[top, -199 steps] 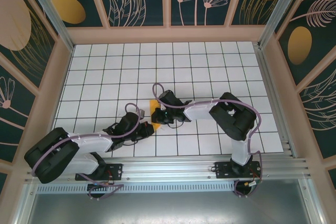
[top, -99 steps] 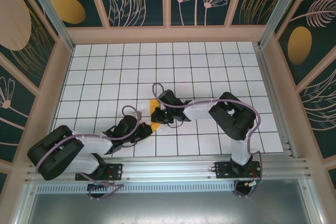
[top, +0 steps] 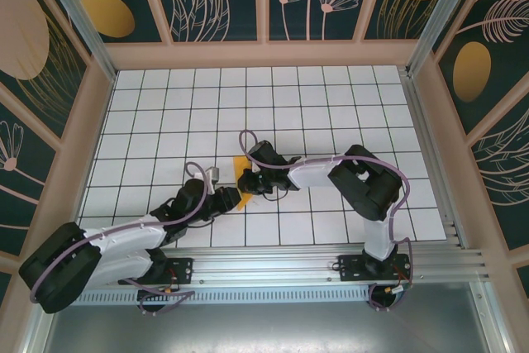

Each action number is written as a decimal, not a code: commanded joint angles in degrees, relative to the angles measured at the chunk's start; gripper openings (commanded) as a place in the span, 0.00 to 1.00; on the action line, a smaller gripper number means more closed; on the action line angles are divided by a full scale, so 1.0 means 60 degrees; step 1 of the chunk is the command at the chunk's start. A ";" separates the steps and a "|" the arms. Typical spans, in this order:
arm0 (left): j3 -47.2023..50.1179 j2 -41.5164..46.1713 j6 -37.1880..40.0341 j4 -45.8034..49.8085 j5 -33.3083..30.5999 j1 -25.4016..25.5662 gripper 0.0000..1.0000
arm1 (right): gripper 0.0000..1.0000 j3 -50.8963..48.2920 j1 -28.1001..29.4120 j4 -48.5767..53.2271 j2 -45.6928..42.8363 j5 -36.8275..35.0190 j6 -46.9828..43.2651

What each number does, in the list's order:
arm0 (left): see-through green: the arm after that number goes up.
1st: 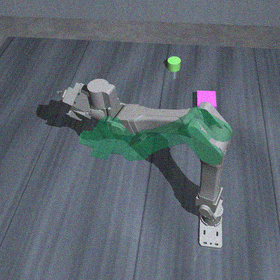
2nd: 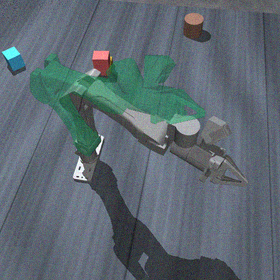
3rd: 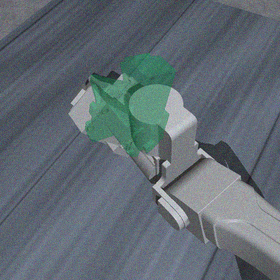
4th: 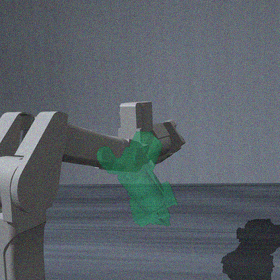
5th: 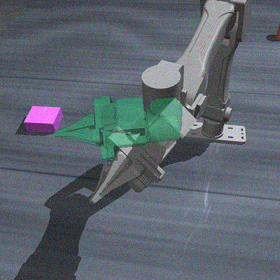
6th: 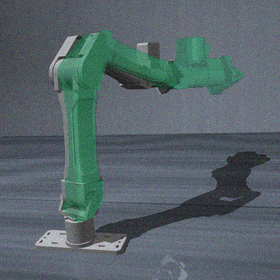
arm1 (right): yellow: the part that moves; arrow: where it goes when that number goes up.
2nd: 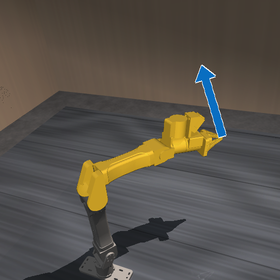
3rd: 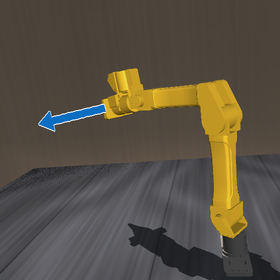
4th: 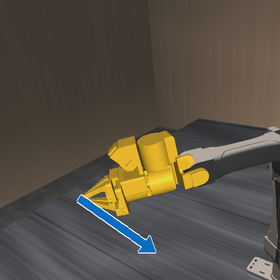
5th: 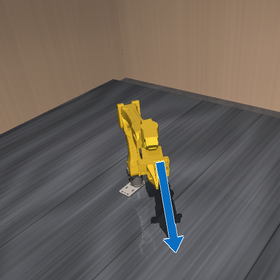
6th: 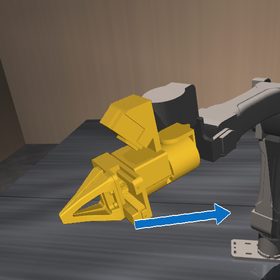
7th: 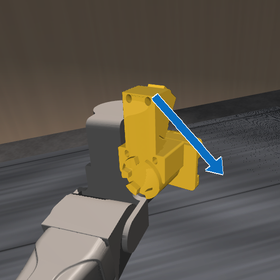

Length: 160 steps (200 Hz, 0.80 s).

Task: Fold a paper plane with a square sheet of paper (pick it up from the middle)
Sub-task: Fourth fold the wing at the center of the table.

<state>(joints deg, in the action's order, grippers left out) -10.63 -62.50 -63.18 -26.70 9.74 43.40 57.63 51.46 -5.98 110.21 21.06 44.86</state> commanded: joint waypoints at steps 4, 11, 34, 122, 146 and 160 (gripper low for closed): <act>-0.0070 -0.0243 0.0248 0.0786 -0.0495 -0.0136 0.18 | 0.12 0.0144 -0.0066 0.0352 0.0214 -0.0157 -0.0163; -0.0046 -0.0385 0.0230 0.0653 -0.0488 -0.0129 0.17 | 0.12 0.0148 -0.0066 0.0329 0.0207 -0.0155 -0.0158; 0.0013 -0.0879 0.0181 -0.0040 -0.0302 -0.0143 0.17 | 0.12 0.0157 -0.0066 0.0350 0.0226 -0.0128 -0.0170; -0.0117 -0.1951 0.0204 -0.1229 0.0316 -0.0207 0.16 | 0.12 0.0138 -0.0066 0.0307 0.0225 -0.0126 -0.0134; 0.0110 -0.2308 -0.0008 -0.1533 0.0314 -0.0218 0.14 | 0.12 0.0166 -0.0066 0.0312 0.0225 -0.0109 -0.0128; 0.0277 -0.2482 -0.0146 -0.1793 0.0293 -0.0229 0.14 | 0.12 0.0199 -0.0066 0.0310 0.0231 -0.0097 -0.0131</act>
<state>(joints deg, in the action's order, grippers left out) -10.44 -75.94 -63.18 -33.32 10.72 42.48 57.84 51.44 -5.80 110.32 21.08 44.86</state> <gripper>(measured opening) 0.142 0.117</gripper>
